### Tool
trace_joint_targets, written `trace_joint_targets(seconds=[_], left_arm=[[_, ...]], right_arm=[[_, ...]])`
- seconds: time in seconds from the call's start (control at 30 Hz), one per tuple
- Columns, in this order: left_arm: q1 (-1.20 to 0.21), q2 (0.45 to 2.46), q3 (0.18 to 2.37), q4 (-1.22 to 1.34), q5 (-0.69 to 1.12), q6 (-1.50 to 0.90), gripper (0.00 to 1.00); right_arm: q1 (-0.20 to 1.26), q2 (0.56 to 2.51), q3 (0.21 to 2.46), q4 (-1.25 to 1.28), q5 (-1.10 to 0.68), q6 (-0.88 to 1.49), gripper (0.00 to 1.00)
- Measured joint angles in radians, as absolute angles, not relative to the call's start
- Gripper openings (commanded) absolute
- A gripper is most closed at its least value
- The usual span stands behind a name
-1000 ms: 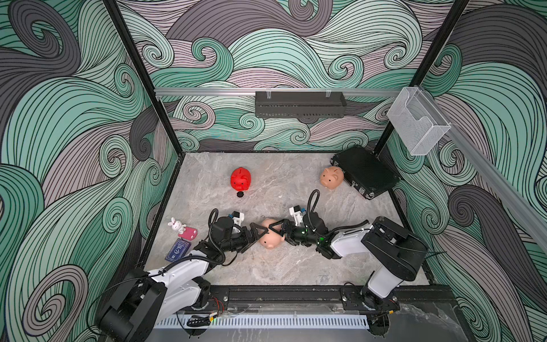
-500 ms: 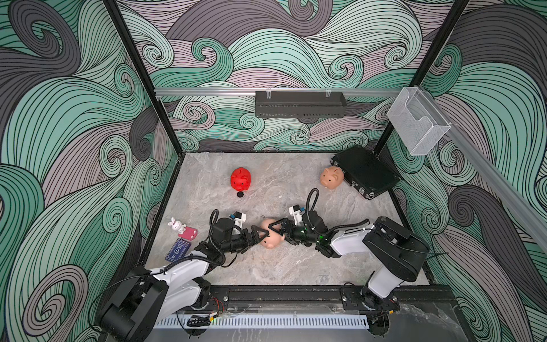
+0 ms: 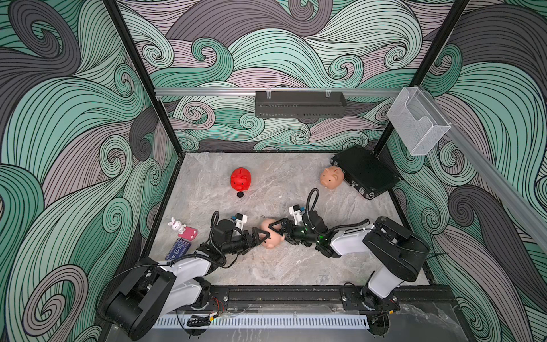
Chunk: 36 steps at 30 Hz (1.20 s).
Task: Open piggy banks
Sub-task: Adjust the piggy bank at the center of the board.
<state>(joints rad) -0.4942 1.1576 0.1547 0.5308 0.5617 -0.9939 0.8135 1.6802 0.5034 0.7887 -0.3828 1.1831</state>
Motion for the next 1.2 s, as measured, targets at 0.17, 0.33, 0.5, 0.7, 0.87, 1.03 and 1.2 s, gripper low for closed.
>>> trace_joint_targets(seconds=[0.17,0.33,0.5,0.7,0.87,1.03,1.2], left_arm=[[-0.49,1.158,0.155,0.546,0.56,-0.996,0.99],[-0.486,1.164,0.154,0.562,0.55,-1.007,0.97],[-0.485,1.198,0.15,0.599,0.547,-1.023,0.91],[-0.485,1.227,0.147,0.65,0.557,-1.041,0.85],[-0.485,1.229,0.146,0.661,0.559,-1.05,0.81],[-0.485,1.229,0.146,0.661,0.559,-1.051,0.8],[-0.485,1.229,0.15,0.653,0.558,-1.045,0.79]], right_arm=[[0.813,1.68,0.503,0.789,-0.386,1.183,0.88],[0.811,1.68,0.503,0.788,-0.391,1.183,0.87],[0.81,1.68,0.503,0.788,-0.394,1.183,0.87],[0.805,1.679,0.503,0.788,-0.393,1.183,0.87],[0.803,1.678,0.503,0.79,-0.393,1.183,0.87],[0.803,1.678,0.504,0.791,-0.393,1.182,0.89],[0.803,1.671,0.502,0.784,-0.392,1.175,0.94]])
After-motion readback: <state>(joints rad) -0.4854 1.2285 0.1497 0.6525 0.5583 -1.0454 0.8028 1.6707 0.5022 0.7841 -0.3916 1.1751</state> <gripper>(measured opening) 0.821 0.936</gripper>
